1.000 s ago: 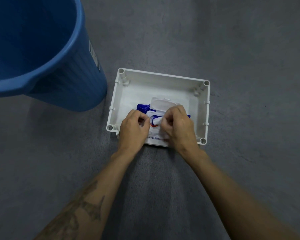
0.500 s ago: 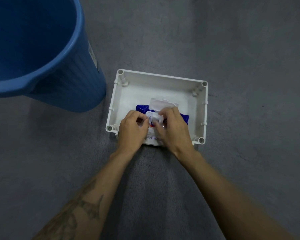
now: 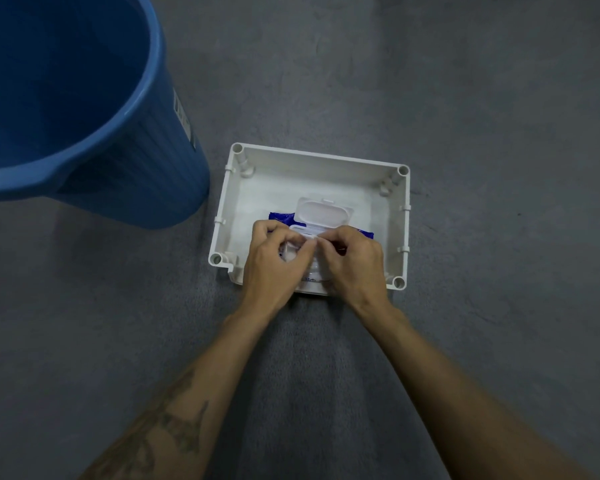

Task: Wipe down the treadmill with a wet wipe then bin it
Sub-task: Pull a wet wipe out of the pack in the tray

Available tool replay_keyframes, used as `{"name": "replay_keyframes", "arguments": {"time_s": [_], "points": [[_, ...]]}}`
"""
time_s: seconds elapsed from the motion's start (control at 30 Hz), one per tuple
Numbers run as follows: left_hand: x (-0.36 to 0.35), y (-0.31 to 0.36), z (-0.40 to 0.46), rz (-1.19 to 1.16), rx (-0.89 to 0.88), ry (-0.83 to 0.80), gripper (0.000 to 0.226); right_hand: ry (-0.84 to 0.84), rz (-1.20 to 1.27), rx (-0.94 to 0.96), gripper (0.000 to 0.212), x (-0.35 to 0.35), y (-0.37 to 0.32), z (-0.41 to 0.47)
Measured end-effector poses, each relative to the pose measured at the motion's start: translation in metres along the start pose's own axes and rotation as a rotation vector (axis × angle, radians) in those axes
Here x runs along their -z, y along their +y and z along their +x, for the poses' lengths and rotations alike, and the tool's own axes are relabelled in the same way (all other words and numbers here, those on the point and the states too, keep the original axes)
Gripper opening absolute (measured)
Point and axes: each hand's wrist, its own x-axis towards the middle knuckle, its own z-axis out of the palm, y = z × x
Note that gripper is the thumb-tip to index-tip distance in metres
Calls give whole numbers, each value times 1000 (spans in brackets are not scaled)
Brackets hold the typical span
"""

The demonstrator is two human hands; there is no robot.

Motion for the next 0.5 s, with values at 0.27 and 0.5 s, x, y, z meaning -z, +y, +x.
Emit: {"name": "replay_keyframes", "arguments": {"time_s": [0.27,0.5], "points": [[-2,1,1,-15,-12,58,6,28,118,-71,7,5,1,4],[0,-6,0,97,-69,36,10,230,441,-367,7,1,-2,8]]}}
